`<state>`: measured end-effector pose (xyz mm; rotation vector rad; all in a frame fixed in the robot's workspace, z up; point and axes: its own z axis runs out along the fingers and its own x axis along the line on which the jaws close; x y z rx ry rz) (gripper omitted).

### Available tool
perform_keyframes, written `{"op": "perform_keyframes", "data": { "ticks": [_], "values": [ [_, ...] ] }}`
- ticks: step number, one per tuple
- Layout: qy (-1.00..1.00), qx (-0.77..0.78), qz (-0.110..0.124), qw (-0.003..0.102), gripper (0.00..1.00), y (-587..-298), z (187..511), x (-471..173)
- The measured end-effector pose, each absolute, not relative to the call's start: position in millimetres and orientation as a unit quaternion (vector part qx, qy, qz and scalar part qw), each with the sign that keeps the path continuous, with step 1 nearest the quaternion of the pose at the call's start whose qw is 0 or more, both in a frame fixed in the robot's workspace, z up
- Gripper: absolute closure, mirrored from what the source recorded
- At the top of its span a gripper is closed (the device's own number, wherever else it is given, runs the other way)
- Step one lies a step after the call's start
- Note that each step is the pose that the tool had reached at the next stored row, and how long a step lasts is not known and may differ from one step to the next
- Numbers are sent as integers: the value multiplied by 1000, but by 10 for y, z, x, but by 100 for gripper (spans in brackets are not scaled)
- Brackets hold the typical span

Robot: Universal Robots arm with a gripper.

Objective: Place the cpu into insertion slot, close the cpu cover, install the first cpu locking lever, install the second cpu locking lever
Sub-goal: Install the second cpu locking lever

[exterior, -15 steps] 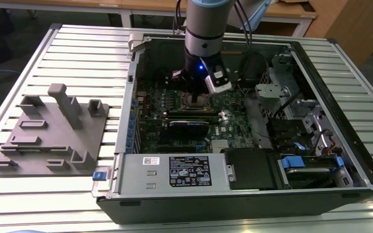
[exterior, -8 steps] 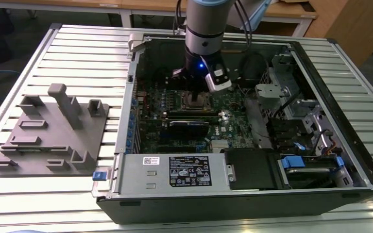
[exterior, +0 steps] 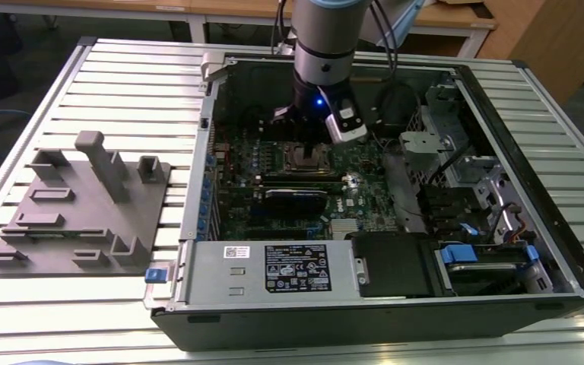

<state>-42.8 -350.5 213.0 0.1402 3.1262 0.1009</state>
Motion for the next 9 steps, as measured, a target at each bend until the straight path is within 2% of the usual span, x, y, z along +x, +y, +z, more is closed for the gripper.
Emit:
{"op": "perform_keyframes", "data": {
  "ticks": [9],
  "values": [
    [998, 45, 32, 5, 90, -3505, 2195, -428]
  ]
}}
